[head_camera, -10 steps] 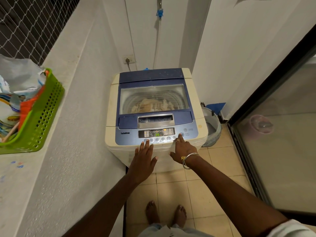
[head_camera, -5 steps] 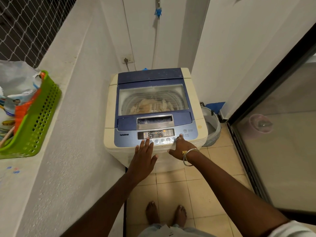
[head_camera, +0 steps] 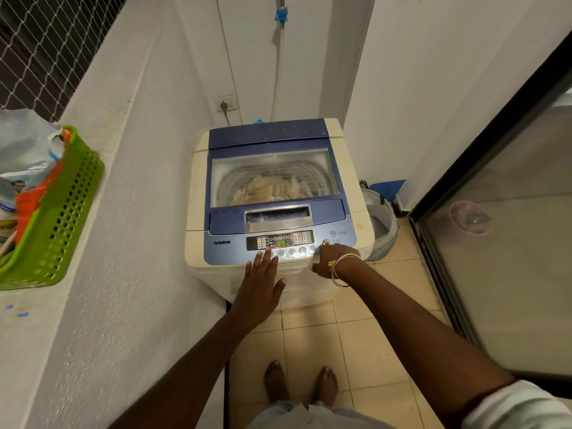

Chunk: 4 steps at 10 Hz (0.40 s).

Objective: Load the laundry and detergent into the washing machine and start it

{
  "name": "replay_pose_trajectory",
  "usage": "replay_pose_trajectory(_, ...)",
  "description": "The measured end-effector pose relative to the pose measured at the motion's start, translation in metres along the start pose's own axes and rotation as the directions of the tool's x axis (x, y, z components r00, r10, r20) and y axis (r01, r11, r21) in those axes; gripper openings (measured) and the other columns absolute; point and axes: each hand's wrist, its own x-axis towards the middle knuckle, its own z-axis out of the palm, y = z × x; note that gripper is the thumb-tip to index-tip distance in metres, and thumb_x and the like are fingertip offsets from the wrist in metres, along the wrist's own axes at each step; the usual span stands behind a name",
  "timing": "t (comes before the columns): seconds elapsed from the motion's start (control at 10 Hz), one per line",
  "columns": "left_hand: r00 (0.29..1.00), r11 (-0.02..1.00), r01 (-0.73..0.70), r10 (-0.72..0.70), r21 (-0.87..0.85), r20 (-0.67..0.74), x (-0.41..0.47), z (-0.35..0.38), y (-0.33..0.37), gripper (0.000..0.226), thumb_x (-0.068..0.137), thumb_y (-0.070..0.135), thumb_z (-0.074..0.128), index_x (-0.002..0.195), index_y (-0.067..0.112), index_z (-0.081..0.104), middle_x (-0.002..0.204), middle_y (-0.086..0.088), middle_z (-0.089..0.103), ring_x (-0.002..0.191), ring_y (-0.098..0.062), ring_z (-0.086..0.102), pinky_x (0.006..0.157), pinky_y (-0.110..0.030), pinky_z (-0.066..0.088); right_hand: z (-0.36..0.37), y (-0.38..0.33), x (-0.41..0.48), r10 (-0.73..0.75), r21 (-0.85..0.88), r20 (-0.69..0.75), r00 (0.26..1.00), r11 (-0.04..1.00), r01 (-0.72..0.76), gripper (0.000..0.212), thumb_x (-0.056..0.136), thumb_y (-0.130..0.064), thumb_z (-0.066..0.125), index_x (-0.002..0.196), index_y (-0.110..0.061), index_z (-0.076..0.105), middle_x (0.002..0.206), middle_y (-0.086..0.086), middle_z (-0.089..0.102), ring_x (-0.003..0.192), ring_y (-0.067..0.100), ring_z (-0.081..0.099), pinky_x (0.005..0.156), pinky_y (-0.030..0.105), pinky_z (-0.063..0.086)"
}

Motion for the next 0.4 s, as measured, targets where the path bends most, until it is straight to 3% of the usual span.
replay_pose_trajectory(0.1,1.0,1.0,0.005,-0.005,0.004,0.0,-0.002,-0.002,0.0,0.071,0.097,0.054,0.017,0.154,0.012,0.022,0.164,-0.01,0.012,0.152,-0.029,0.008,0.121,-0.047,0.01,-0.007,-0.005,-0.003,-0.011,-0.098,-0.106,0.994,0.995,0.001,0.045,0.093,-0.05,0.05,0.125,-0.021,0.061,0.118,0.002,0.067,0.108,0.024,0.064,0.085,0.037,0.051)
replay_pose_trajectory(0.2,1.0,1.0,0.014,-0.014,-0.005,-0.014,-0.004,-0.001,-0.002,0.074,0.095,0.056,0.014,0.154,0.012,0.021,0.164,-0.01,0.011,0.152,-0.029,0.007,0.122,-0.046,0.008,0.0,-0.015,-0.015,-0.003,-0.053,-0.268,0.963,0.999,-0.012,0.037,0.093,-0.046,0.052,0.116,-0.02,0.062,0.11,0.002,0.069,0.101,0.025,0.065,0.079,0.035,0.051)
replay_pose_trajectory(0.3,0.999,1.0,0.025,-0.025,-0.002,-0.019,-0.007,0.002,-0.007,0.076,0.094,0.057,0.013,0.154,0.013,0.023,0.164,-0.01,0.013,0.152,-0.029,0.009,0.12,-0.044,0.006,0.019,-0.024,-0.026,-0.029,0.054,-0.37,0.929,0.997,0.053,0.04,0.092,-0.045,0.052,0.122,-0.02,0.057,0.118,0.002,0.065,0.108,0.025,0.06,0.081,0.037,0.051)
replay_pose_trajectory(0.4,0.998,0.999,0.053,-0.053,-0.013,-0.024,-0.009,0.007,-0.01,0.068,0.099,0.054,0.025,0.154,0.013,0.024,0.164,-0.01,0.011,0.152,-0.03,0.009,0.118,-0.041,0.003,0.042,-0.036,-0.034,-0.124,0.054,-0.361,0.924,0.987,0.153,0.055,0.092,-0.047,0.052,0.137,-0.017,0.046,0.14,0.003,0.052,0.128,0.026,0.047,0.091,0.042,0.05)
